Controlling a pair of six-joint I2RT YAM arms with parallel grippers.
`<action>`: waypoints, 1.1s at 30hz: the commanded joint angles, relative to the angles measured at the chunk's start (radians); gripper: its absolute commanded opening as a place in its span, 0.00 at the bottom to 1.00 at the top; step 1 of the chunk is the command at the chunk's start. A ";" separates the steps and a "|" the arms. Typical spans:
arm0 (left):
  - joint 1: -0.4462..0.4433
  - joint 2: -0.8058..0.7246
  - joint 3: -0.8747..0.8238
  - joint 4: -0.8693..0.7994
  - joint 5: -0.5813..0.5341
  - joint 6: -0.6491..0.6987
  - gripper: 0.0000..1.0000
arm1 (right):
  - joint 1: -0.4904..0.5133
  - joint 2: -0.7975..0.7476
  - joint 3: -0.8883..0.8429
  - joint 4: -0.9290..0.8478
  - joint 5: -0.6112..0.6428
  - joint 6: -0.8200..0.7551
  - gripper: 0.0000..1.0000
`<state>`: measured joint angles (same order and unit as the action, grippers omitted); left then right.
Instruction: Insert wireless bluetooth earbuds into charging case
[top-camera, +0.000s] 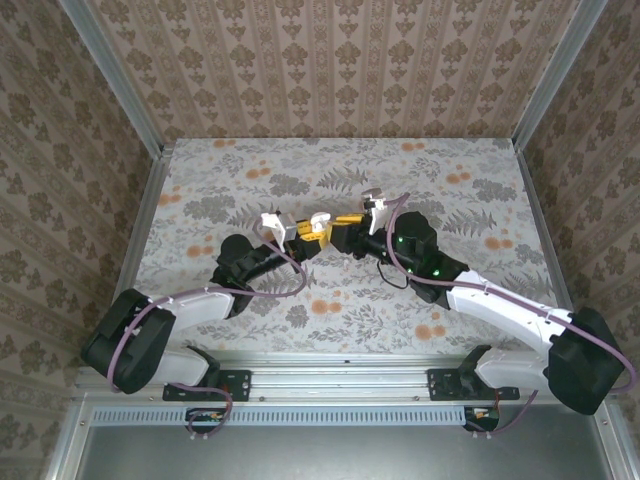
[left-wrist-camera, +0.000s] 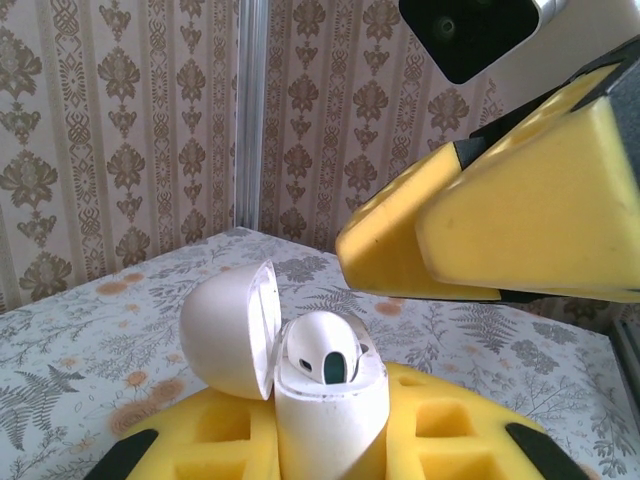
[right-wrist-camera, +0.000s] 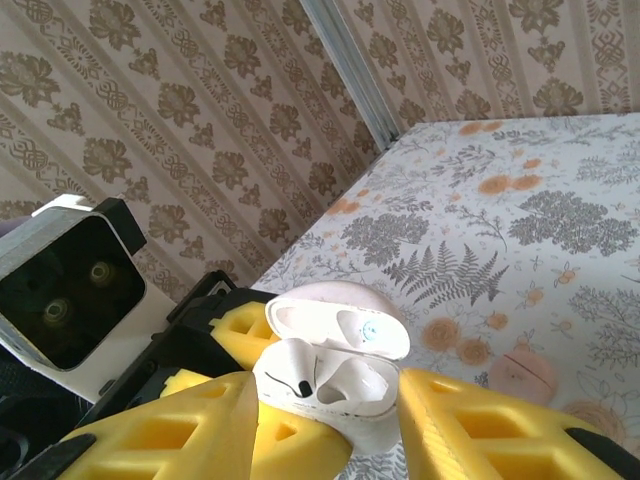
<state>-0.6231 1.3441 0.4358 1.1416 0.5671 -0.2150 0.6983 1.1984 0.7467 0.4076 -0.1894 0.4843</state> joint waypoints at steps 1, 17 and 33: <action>-0.006 -0.043 0.020 -0.010 -0.014 0.032 0.09 | -0.012 -0.020 0.042 -0.079 0.001 0.030 0.42; 0.033 -0.168 -0.083 -0.181 -0.088 0.075 0.09 | -0.144 -0.021 0.167 -0.714 -0.054 -0.028 0.41; 0.034 -0.281 -0.127 -0.366 -0.140 0.096 0.09 | -0.273 0.171 0.257 -1.022 -0.092 0.046 0.41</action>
<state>-0.5941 1.0943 0.3069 0.8314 0.4435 -0.1482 0.4412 1.3216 0.9550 -0.5140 -0.2703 0.5053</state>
